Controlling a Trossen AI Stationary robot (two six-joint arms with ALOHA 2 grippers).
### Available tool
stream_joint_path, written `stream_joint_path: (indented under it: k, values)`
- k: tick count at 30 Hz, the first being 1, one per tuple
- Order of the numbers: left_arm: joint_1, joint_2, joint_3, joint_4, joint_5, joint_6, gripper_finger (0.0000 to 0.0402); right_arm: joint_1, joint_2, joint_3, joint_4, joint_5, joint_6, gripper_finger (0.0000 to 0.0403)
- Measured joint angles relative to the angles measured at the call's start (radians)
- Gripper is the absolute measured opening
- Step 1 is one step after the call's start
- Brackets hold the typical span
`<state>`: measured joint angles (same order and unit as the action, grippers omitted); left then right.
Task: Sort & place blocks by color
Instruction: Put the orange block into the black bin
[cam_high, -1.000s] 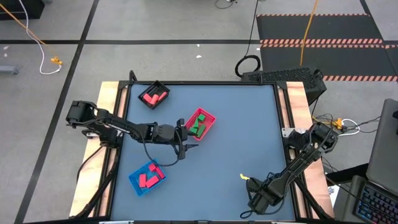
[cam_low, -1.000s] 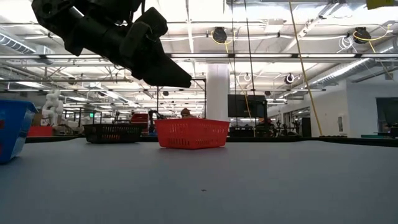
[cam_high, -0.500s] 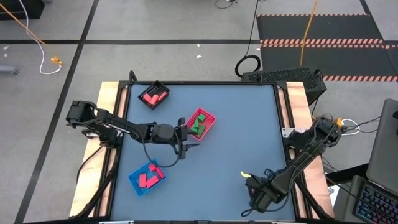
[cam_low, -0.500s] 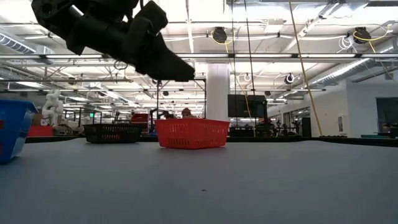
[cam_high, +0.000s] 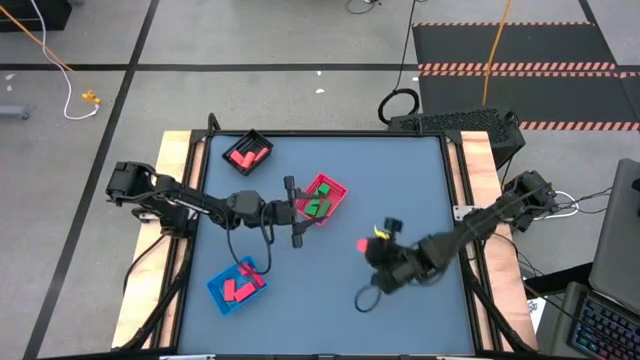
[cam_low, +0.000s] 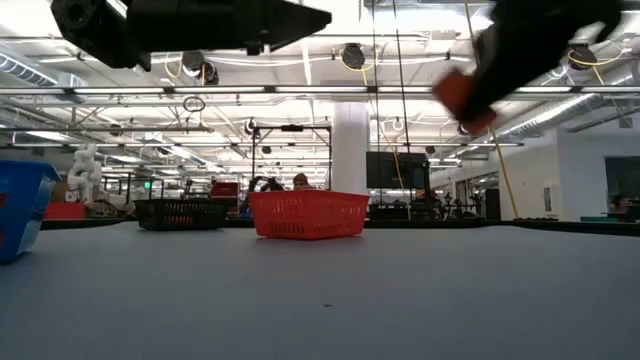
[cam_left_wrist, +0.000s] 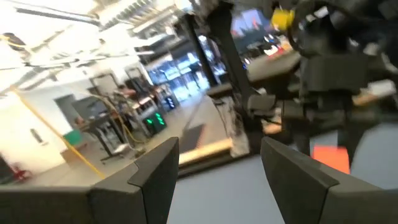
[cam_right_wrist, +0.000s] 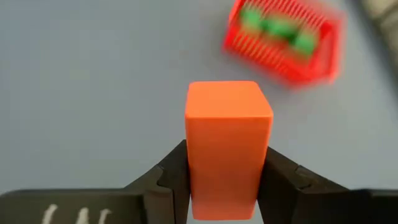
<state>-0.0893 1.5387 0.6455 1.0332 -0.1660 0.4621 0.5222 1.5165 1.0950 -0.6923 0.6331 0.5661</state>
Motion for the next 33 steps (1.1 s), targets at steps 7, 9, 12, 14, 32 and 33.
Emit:
stream_joint_path:
  k: [7,9,12,14,32,33]
  values:
    - [0.069,0.0,0.082,-0.134,0.013,-0.136,0.023,-0.17,-0.005,0.0,0.321,0.045,-0.522,0.0122]
    - [0.082,0.0,0.106,-0.216,0.048,-0.174,0.023,-0.2,-0.005,0.001,0.401,0.046,-0.617,0.0122]
    - [0.092,0.0,0.128,-0.286,0.121,-0.226,0.023,-0.23,-0.018,0.001,0.45,0.044,-0.71,0.0122]
    - [0.09,0.0,0.13,-0.309,0.139,-0.229,0.023,-0.246,-0.036,0.001,0.453,0.038,-0.737,0.0122]
    - [0.053,-0.003,0.127,-0.338,0.232,-0.171,0.023,-0.27,-0.106,0.0,0.536,-0.171,-0.776,0.0122]
    - [0.044,-0.002,0.127,-0.34,0.216,-0.163,0.023,-0.271,-0.101,0.0,0.537,-0.171,-0.78,0.0122]
